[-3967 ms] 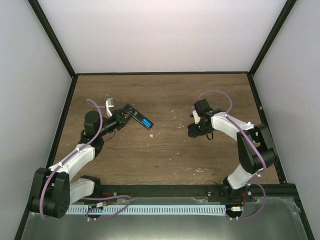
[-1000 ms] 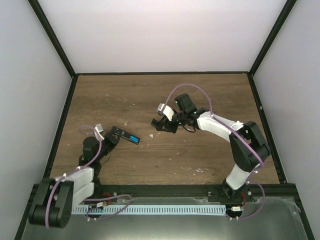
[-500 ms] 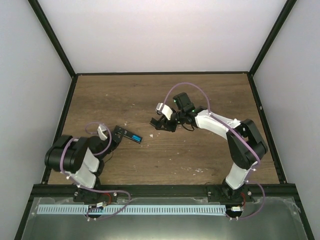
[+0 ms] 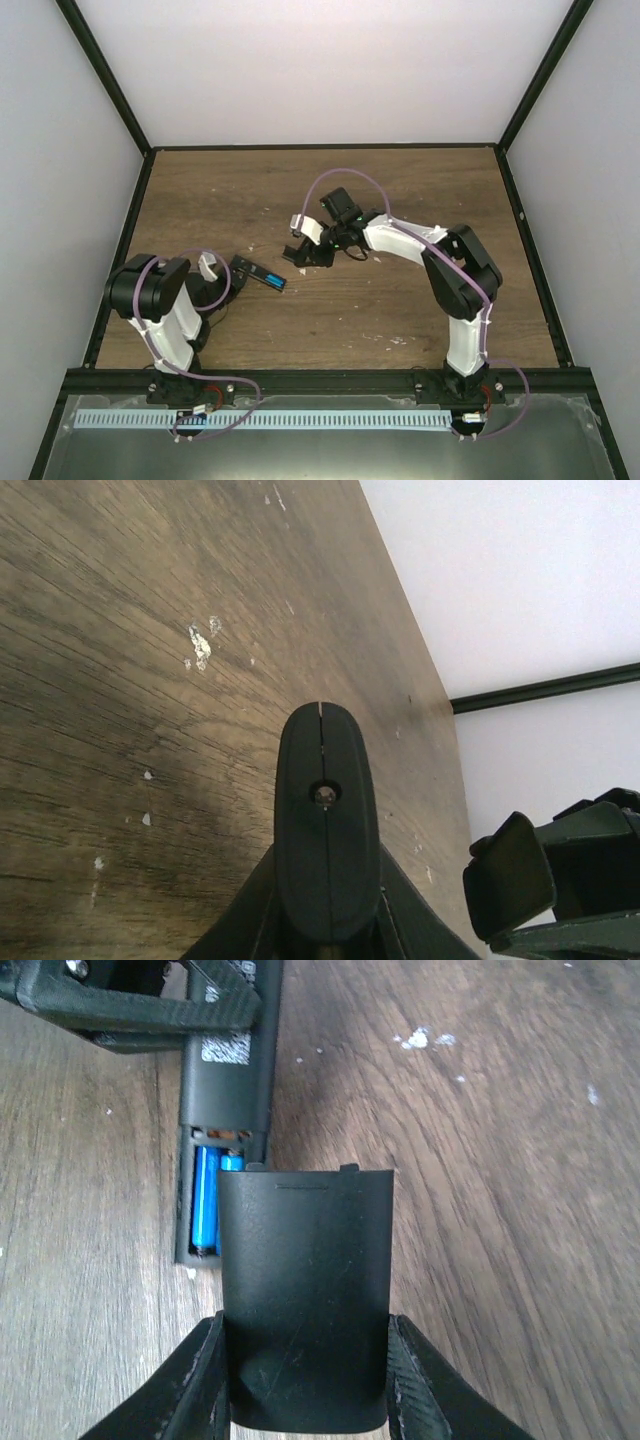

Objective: Load the batteries into the remote control

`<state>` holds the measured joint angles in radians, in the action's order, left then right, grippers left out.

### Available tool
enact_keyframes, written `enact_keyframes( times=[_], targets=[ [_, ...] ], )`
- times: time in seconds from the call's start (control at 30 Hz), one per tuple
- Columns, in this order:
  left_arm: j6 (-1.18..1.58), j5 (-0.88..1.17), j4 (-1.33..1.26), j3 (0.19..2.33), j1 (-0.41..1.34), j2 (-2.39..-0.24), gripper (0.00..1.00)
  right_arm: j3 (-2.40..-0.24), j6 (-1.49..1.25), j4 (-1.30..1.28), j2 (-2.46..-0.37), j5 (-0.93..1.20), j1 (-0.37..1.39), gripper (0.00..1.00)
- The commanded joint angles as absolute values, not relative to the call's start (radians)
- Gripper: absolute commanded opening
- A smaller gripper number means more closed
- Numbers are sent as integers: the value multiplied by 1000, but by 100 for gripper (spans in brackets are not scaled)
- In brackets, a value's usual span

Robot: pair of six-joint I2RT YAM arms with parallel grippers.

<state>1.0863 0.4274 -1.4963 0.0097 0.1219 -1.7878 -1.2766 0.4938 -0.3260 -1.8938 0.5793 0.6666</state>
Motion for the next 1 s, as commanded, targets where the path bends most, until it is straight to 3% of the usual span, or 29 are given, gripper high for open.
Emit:
enact_keyframes(
  times=[0.0,0.97],
  targets=[
    [1039,423,-1605,19,121,-1830,0,-1368,523,-369,-1951,592,707,26],
    [1031,379,-1607,4,135,-1829,0,-1500,423,-483,-2078,465,824,29]
  ],
)
